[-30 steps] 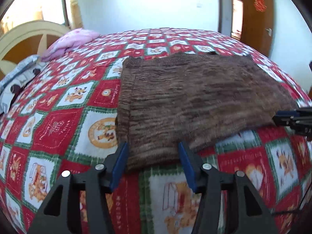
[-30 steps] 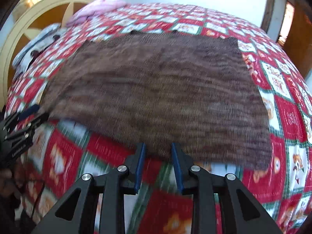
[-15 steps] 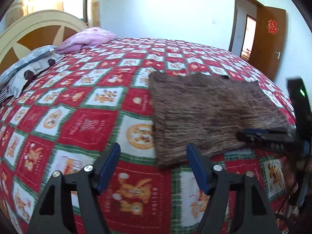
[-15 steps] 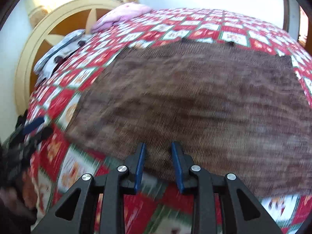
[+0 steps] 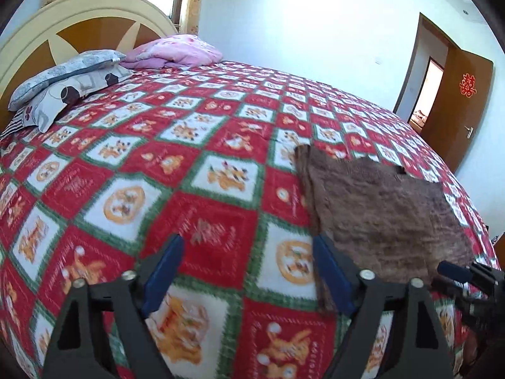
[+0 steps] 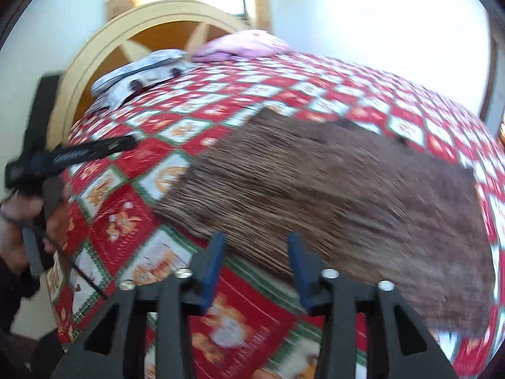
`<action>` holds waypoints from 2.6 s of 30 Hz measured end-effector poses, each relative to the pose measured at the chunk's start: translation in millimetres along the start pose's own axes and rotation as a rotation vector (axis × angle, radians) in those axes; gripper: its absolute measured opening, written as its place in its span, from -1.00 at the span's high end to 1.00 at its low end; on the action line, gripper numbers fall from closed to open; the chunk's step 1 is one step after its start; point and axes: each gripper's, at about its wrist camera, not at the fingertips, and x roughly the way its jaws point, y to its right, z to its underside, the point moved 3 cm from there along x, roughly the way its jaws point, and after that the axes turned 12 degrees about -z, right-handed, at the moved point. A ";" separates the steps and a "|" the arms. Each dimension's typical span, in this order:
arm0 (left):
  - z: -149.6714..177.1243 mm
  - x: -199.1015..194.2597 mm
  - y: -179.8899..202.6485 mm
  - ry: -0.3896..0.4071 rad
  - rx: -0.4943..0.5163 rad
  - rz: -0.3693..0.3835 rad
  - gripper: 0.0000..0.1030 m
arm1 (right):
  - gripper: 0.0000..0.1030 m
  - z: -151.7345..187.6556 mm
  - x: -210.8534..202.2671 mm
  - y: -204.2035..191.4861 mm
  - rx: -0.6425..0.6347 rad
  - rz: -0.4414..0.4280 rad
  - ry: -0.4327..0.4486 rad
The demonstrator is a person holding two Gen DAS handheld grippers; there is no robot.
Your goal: Fold small clothes
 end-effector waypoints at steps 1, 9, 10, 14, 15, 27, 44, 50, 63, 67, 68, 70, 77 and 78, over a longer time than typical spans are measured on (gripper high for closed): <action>-4.9 4.8 -0.8 -0.011 0.006 0.009 -0.70 | 0.12 -2.9 6.2 -6.1 -0.020 -0.004 -0.005; -21.4 26.1 0.8 -0.061 -0.004 0.077 -0.70 | 0.12 -4.9 44.7 -51.9 -0.208 0.012 -0.058; -22.0 28.0 3.1 -0.062 -0.001 0.080 -0.70 | 0.12 -4.5 49.3 -54.3 -0.222 0.027 -0.064; -26.2 38.1 13.2 -0.076 0.021 0.112 -0.71 | 0.12 -3.1 68.8 -59.6 -0.262 0.059 -0.071; -28.7 41.6 15.7 -0.081 0.027 0.119 -0.73 | 0.12 -3.1 72.7 -59.6 -0.272 0.072 -0.066; -63.9 108.1 71.6 -0.160 0.071 0.273 -0.73 | 0.29 -2.9 82.2 -32.9 -0.121 -0.065 0.023; -71.2 159.9 92.2 -0.241 0.009 0.351 0.42 | 0.64 2.7 78.1 -18.0 -0.032 -0.121 0.110; -77.2 155.8 85.9 -0.286 -0.042 0.400 0.79 | 0.85 2.6 56.5 -7.7 0.052 -0.146 0.156; -104.3 114.3 90.3 -0.277 -0.167 0.520 0.80 | 0.93 -14.3 -3.0 0.5 0.112 -0.171 0.194; -111.8 98.7 105.8 -0.264 -0.153 0.546 0.81 | 0.93 -12.5 -17.1 13.9 0.166 -0.185 0.220; -114.0 93.0 110.0 -0.259 -0.152 0.560 0.81 | 0.93 -12.2 -21.7 17.7 0.178 -0.188 0.227; -119.0 84.0 117.9 -0.249 -0.146 0.575 0.81 | 0.93 -12.5 -31.3 24.5 0.190 -0.192 0.243; -135.3 54.3 149.6 -0.215 -0.117 0.626 0.81 | 0.93 -15.2 -66.4 52.2 0.237 -0.206 0.295; -137.6 50.8 155.1 -0.210 -0.112 0.629 0.81 | 0.93 -14.1 -72.3 58.1 0.251 -0.208 0.302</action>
